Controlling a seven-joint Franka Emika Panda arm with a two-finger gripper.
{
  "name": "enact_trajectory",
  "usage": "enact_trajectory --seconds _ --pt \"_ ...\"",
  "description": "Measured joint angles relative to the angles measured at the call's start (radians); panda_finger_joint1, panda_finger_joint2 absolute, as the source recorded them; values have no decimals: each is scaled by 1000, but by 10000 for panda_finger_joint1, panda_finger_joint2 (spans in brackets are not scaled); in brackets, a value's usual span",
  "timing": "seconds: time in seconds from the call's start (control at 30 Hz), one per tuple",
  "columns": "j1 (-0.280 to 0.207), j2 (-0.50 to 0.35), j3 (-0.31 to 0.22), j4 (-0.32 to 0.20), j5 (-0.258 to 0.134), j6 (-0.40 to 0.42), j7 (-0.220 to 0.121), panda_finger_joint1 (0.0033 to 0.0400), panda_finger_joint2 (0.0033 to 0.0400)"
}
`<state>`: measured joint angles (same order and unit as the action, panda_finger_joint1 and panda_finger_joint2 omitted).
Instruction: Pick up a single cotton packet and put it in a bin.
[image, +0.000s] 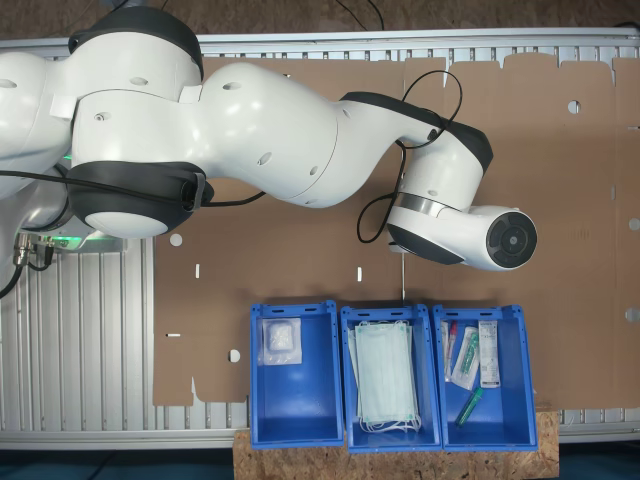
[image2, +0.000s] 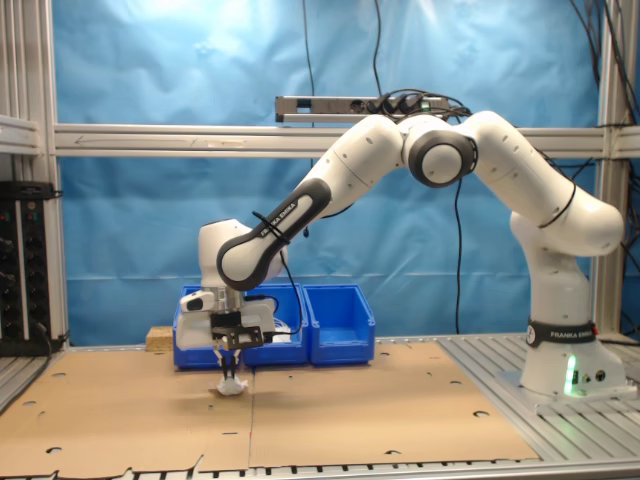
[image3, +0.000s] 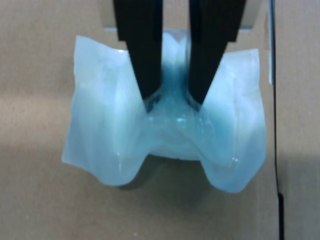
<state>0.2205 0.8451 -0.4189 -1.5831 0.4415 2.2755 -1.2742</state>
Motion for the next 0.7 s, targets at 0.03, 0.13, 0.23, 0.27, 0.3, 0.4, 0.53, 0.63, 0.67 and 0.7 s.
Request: enact_trajectory --seconds 0.03,0.13,0.23,0.27,0.3,0.4,0.53,0.63,0.67,0.7 --pt "0 0 0 0 0 0 0 34 34" --pt "0 0 0 0 0 0 0 34 34" --pt "0 0 0 0 0 0 0 34 34" --pt "0 0 0 0 0 0 0 35 35" --pt "0 0 0 0 0 0 0 35 35" --pt "0 0 0 0 0 0 0 35 35" --pt "0 -3 0 0 0 0 0 35 35" --pt "0 -10 0 -2 0 0 0 35 35" --pt "0 -19 0 -3 0 -3 0 35 35" --pt "0 -24 0 -3 0 -5 0 35 35"
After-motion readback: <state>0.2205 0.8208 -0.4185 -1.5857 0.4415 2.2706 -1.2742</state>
